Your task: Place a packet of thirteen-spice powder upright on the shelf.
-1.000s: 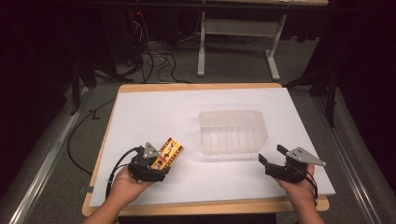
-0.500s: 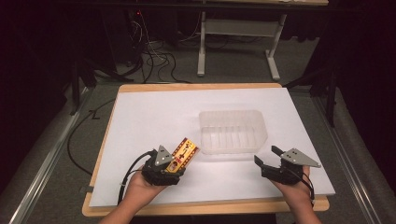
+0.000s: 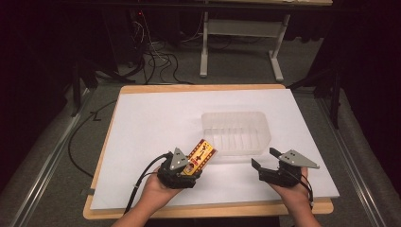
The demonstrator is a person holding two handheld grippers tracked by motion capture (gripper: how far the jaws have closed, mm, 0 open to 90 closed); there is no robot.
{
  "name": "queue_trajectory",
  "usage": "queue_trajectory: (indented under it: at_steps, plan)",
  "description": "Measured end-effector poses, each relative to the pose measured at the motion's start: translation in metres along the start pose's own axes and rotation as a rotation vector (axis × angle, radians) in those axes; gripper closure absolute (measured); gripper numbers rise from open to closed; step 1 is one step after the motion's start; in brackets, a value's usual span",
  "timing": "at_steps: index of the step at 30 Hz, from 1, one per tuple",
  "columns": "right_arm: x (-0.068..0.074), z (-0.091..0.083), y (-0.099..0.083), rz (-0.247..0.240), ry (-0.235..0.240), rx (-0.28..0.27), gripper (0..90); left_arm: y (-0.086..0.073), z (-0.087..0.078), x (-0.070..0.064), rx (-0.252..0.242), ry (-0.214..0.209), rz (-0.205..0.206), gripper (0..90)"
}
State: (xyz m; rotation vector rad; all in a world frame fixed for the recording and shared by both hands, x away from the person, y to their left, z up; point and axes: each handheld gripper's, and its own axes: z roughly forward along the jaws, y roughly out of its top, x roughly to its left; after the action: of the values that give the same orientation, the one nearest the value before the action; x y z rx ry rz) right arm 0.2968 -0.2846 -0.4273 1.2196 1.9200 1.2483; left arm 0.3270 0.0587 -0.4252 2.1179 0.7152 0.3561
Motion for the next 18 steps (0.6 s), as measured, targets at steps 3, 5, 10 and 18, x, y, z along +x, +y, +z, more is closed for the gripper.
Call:
queue_trajectory:
  at_steps: [3,5,10,18]
  plan:
    - [0.005,0.004,0.004,-0.009,0.008,-0.001,17.1,0.003,0.005,-0.003,-0.025,-0.01,0.0,33.1]
    - [0.008,0.006,0.008,-0.007,0.012,-0.002,16.9,0.003,0.007,-0.005,-0.04,-0.021,-0.003,33.1]
    - [0.02,0.019,0.027,-0.02,0.022,0.006,17.0,0.001,0.007,-0.005,-0.08,-0.032,-0.01,33.1]
    - [0.034,0.028,0.053,-0.026,0.049,-0.028,17.1,0.0,-0.003,-0.007,-0.117,-0.022,-0.011,33.1]
